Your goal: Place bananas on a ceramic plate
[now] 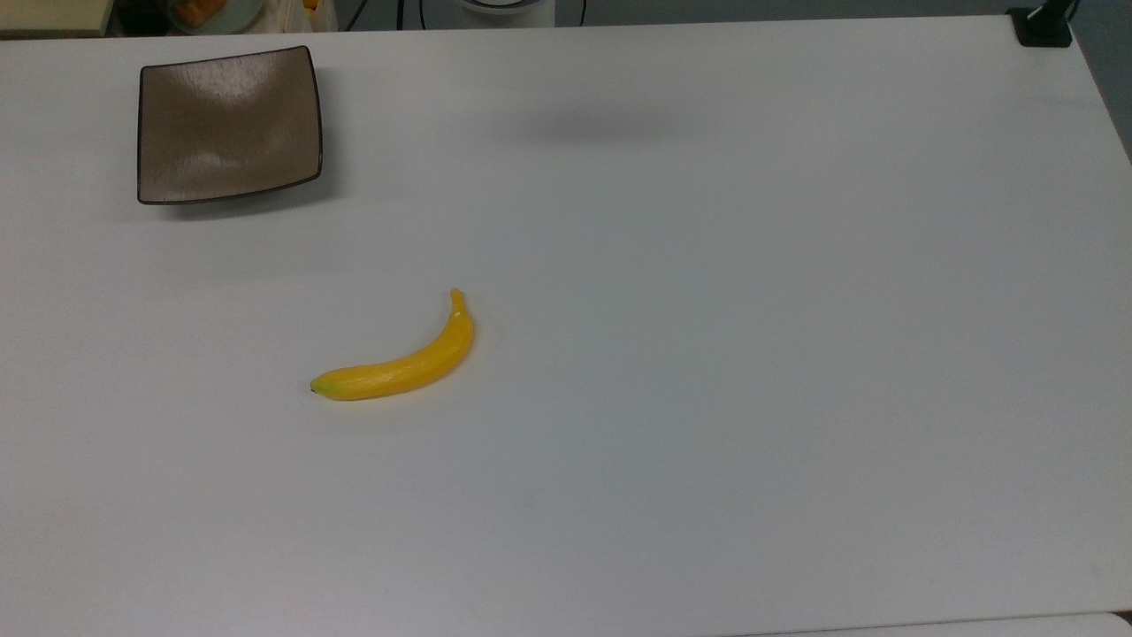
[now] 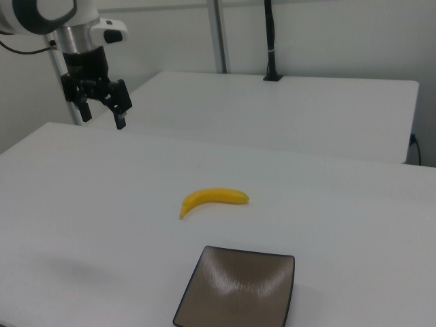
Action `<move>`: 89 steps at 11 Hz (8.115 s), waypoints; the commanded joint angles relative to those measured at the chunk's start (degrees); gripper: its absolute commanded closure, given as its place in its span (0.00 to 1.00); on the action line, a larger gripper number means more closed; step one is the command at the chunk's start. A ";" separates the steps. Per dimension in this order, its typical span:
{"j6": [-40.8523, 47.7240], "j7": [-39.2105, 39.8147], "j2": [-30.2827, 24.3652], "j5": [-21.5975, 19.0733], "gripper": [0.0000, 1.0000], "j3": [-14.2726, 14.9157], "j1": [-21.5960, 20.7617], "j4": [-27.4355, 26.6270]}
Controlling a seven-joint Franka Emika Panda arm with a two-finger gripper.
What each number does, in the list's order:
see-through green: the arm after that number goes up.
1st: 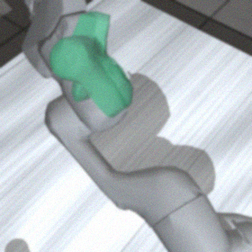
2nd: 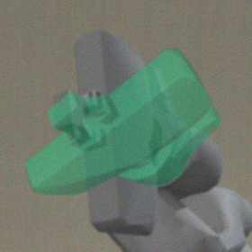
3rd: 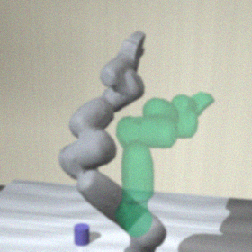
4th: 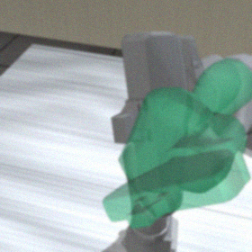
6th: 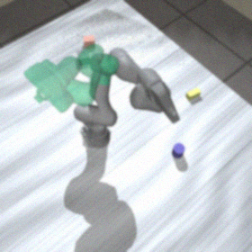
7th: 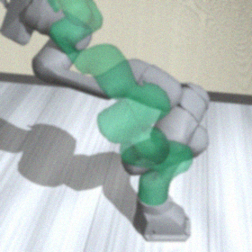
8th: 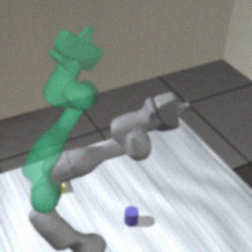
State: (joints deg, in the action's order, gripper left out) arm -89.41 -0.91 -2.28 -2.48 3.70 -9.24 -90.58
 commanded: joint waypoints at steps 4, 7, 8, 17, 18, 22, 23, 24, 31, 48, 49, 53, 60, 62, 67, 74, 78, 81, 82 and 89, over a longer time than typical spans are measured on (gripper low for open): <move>1.52 -18.20 4.64 -0.77 0.00 0.61 -0.42 8.30; 0.55 -32.71 8.59 -0.85 0.00 0.69 -0.07 12.25; 0.20 -37.19 10.70 -0.94 0.00 0.61 0.19 14.18; -15.96 -41.37 21.25 -1.91 0.00 -0.10 3.71 15.00; -16.49 -41.37 22.31 -1.82 0.00 -0.10 3.71 14.91; -17.99 -41.55 26.44 -1.47 0.00 -0.10 4.06 14.91; -18.17 -41.63 27.75 -1.38 0.00 -0.10 4.32 14.99; -18.26 -41.63 28.72 -1.38 0.00 -0.10 4.32 15.08; -27.39 -41.72 35.67 0.46 0.00 -0.01 4.41 14.82; -36.01 -41.63 42.71 2.31 0.40 0.25 5.02 12.36; -36.01 -41.63 42.62 2.22 0.57 0.25 5.29 12.36; -35.92 -41.20 41.22 2.48 0.95 0.25 5.38 12.36; -26.46 -34.00 27.09 2.05 0.95 0.34 5.46 9.28; -19.44 -28.83 21.73 1.43 0.95 0.34 6.78 8.85; -5.44 -6.09 7.50 1.52 0.95 0.34 10.90 0.78; -3.49 5.82 -1.59 8.02 1.00 0.61 18.37 -12.59; -9.62 6.62 -1.50 12.92 1.00 0.61 21.81 -20.23; -14.99 6.00 -0.80 15.75 0.99 1.56 23.04 -24.55; -17.35 6.00 -0.80 15.93 0.99 2.62 23.04 -26.56; -28.96 -1.19 5.00 21.11 0.98 5.09 22.78 -31.67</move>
State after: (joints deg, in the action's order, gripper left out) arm -114.47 2.38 1.19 15.60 8.65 14.11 -120.47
